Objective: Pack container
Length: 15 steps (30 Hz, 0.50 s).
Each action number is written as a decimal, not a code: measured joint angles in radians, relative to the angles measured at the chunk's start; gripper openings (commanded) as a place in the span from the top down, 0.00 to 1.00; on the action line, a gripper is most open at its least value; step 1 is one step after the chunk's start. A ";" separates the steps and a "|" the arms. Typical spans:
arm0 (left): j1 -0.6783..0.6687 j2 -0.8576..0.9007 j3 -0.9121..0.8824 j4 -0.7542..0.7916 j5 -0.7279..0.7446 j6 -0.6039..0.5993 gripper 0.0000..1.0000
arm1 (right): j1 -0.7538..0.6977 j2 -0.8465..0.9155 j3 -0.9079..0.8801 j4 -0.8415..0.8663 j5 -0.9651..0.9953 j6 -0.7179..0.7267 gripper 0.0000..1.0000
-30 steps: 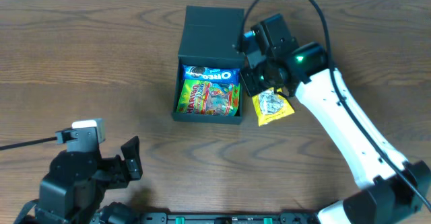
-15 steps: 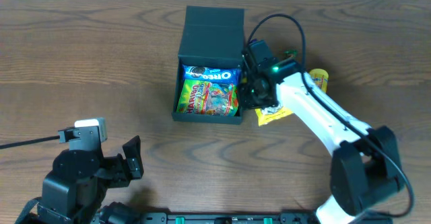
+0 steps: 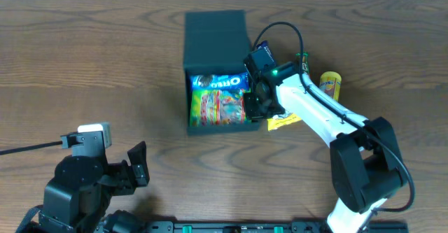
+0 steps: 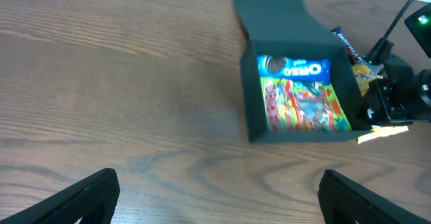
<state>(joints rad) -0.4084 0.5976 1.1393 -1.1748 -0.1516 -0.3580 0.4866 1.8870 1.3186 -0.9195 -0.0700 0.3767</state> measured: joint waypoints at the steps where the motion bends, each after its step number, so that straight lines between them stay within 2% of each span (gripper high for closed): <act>1: 0.000 0.000 0.000 0.000 0.003 0.000 0.05 | 0.000 0.000 0.000 -0.013 0.011 -0.003 0.99; 6: 0.000 0.000 0.000 0.000 0.011 0.000 0.04 | 0.000 -0.001 0.002 -0.053 0.028 -0.001 0.99; 15: 0.000 0.000 0.000 -0.002 0.014 -0.004 0.04 | 0.000 -0.002 0.003 -0.126 0.034 0.138 0.99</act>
<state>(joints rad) -0.4084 0.5976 1.1393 -1.1770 -0.1375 -0.3622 0.4870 1.8854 1.3212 -1.0451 -0.0360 0.5148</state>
